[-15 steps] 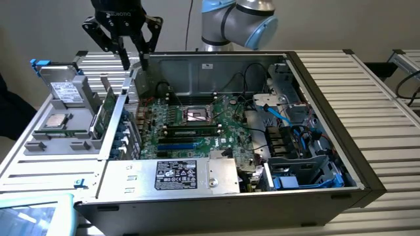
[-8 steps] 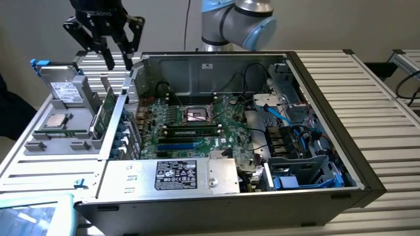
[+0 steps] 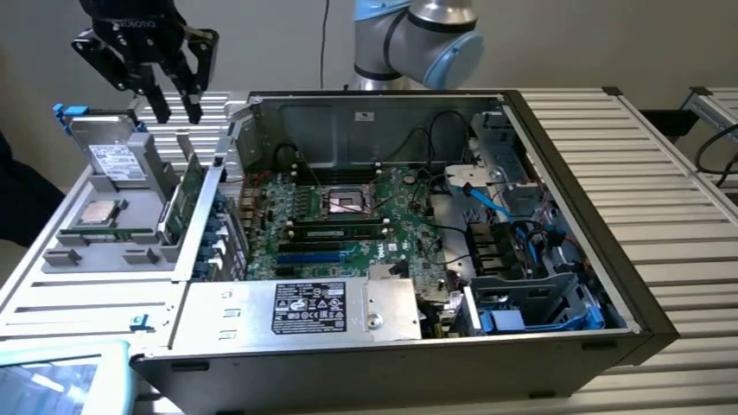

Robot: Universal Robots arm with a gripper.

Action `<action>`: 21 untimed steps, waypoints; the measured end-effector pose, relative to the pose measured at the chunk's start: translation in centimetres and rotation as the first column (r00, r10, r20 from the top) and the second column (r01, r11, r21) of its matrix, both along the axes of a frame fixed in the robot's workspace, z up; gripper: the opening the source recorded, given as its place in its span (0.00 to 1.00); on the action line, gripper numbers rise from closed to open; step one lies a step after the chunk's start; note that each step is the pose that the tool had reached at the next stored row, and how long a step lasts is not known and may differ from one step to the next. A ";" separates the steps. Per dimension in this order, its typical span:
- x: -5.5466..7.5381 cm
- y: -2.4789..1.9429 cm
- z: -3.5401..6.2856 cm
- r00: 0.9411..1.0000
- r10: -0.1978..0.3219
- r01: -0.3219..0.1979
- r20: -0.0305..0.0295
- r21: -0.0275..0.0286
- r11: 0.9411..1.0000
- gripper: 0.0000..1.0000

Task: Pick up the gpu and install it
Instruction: 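Reach for the gpu, then pick up the gpu and move the gpu toward the slot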

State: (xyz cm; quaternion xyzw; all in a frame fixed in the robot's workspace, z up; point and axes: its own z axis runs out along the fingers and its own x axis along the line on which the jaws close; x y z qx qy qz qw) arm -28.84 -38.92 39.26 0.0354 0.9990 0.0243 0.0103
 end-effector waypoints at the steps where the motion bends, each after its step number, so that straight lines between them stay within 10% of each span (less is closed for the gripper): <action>1: -0.5 0.02 0.00 1.000 0.000 0.000 0.000 0.000 1.000 0.44; 11: -5.0 0.09 0.00 1.000 0.000 0.000 0.000 0.000 1.000 0.44; 21: -5.2 0.09 0.00 1.000 0.000 0.000 0.000 0.000 1.000 0.44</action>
